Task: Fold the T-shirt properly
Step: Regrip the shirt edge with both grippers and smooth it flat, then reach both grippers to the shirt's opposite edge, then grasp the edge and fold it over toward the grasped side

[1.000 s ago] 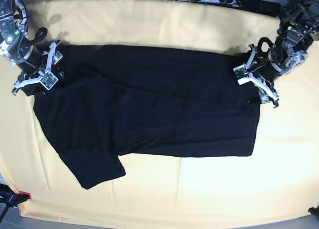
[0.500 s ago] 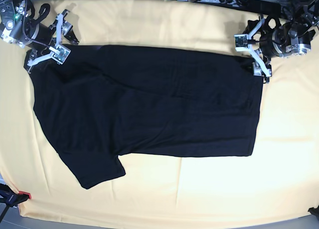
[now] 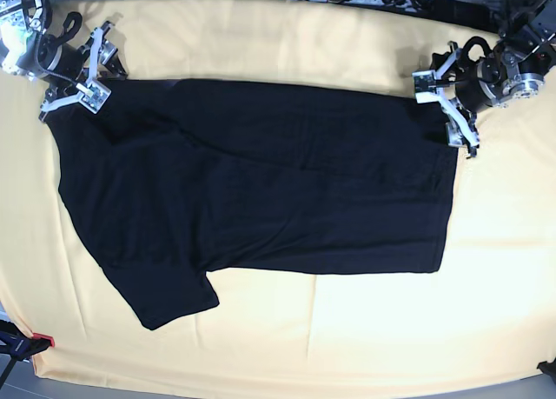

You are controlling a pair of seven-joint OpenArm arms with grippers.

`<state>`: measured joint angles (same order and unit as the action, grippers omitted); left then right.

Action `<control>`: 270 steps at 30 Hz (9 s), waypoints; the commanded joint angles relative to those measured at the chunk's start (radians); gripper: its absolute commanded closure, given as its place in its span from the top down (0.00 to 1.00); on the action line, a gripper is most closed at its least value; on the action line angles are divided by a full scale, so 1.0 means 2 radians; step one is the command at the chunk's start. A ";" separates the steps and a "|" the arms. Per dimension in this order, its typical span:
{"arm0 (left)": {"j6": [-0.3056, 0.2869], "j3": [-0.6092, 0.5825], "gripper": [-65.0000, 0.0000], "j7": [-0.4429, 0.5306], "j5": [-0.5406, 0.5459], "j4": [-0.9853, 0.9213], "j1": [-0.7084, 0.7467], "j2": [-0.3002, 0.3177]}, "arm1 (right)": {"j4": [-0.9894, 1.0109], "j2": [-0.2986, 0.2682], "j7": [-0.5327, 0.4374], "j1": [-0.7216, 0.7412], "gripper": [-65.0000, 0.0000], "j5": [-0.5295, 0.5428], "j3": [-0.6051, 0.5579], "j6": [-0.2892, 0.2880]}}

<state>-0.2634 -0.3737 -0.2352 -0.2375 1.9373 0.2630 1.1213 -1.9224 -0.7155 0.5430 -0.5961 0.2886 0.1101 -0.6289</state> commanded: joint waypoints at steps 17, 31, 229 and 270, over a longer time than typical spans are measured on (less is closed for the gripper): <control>0.028 0.004 0.00 0.002 -0.010 -0.038 -0.015 -0.044 | 0.003 -0.008 -0.027 0.006 0.06 -0.029 0.004 0.023; 0.001 0.005 0.00 -0.027 0.006 0.011 -0.014 -0.003 | -0.059 -0.035 0.090 0.008 0.00 -0.029 0.004 0.028; -0.184 0.256 0.00 -0.581 0.860 -0.346 -0.291 -0.216 | 0.273 -0.021 0.236 0.360 0.00 0.339 0.030 -0.035; -0.206 0.257 0.66 -0.581 0.802 -0.193 -0.154 -0.162 | 0.272 -0.047 0.245 0.378 0.63 0.344 0.031 -0.035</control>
<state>-0.6735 0.1291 -1.3956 1.3472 1.5383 -0.0277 0.7757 -1.3632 -0.7815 1.0523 0.1368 0.9623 0.1596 -0.6964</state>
